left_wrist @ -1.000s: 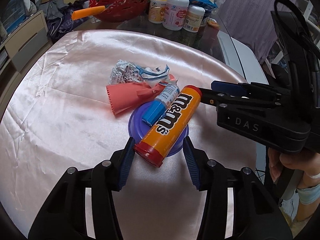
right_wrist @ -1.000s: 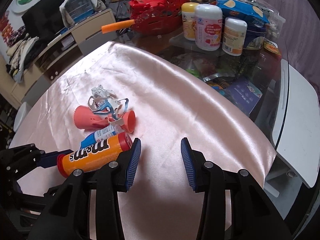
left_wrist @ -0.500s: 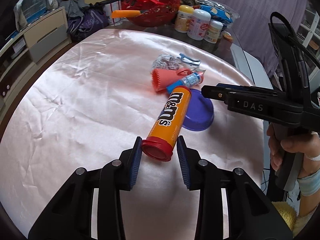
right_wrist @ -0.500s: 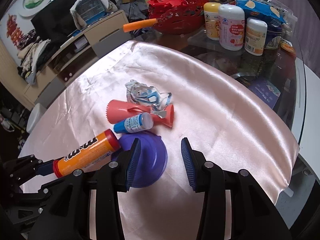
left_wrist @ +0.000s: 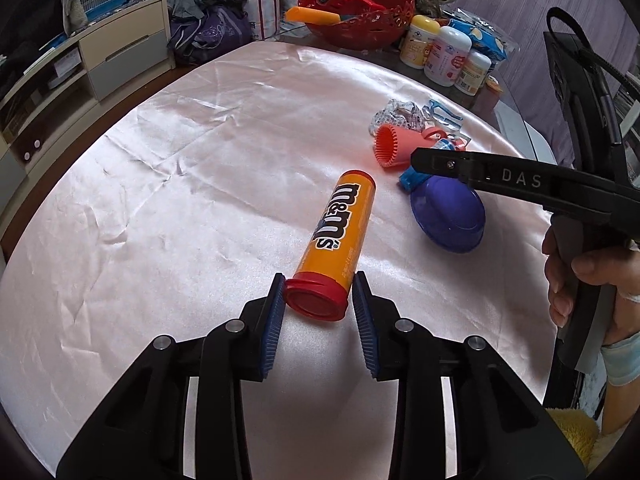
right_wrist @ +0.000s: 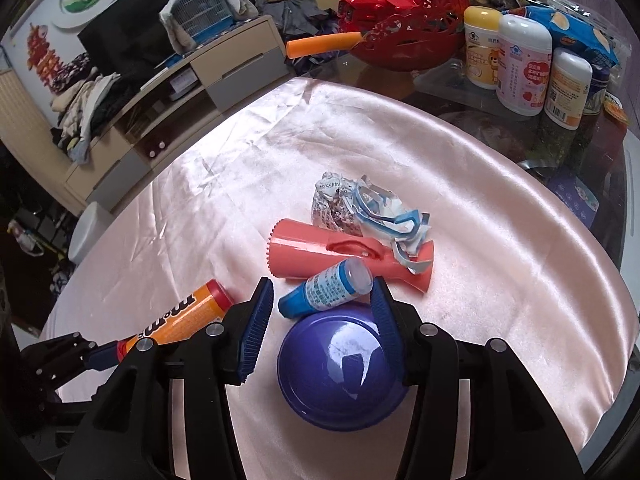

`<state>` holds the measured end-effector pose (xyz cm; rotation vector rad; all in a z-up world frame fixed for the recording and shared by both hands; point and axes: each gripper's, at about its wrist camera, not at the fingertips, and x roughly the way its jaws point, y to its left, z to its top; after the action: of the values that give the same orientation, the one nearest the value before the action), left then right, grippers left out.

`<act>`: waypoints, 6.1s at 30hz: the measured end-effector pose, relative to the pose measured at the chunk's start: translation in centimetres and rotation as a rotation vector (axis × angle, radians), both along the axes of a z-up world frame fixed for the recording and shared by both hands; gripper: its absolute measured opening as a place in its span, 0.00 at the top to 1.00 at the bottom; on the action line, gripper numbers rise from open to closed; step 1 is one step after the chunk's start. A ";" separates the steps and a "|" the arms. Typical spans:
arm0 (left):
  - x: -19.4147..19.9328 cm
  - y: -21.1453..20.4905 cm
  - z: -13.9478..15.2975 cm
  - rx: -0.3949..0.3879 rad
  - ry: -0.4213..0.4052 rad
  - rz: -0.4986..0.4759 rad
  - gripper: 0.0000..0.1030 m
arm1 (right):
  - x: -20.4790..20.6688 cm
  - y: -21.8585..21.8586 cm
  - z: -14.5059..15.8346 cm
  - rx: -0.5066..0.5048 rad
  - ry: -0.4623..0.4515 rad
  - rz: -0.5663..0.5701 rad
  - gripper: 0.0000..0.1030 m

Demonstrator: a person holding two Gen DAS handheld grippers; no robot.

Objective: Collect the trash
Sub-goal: 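Grasp the small blue bottle with the right gripper while the left grasps the M&M's tube, then carry the bottle and tube over the bin and open both grippers, then grasp the purple lid with the left gripper while the right grasps the blue-white wrapper, then carry the lid and wrapper over the bin and release them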

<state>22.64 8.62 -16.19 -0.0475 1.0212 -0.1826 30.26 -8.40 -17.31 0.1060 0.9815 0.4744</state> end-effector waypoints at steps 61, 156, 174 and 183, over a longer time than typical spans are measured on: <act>-10.8 -27.9 -3.6 0.021 0.190 -0.400 0.70 | -21.7 -25.5 -3.0 -0.140 0.061 -0.273 0.79; 5.1 -14.8 -2.2 0.091 -0.011 -0.120 0.19 | 0.0 -10.3 4.1 -0.048 -0.100 -0.027 0.91; 3.8 -15.3 -1.3 0.084 -0.015 -0.103 0.31 | -5.6 -15.2 4.1 -0.092 -0.109 -0.078 0.91; -2.3 -16.0 4.0 -0.053 -0.069 -0.150 0.31 | -11.9 -18.9 6.8 -0.111 -0.142 -0.140 0.91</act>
<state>20.30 -7.42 -12.19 -0.0127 0.9510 -0.3460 18.40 -27.28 -10.54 0.0399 0.8529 0.2943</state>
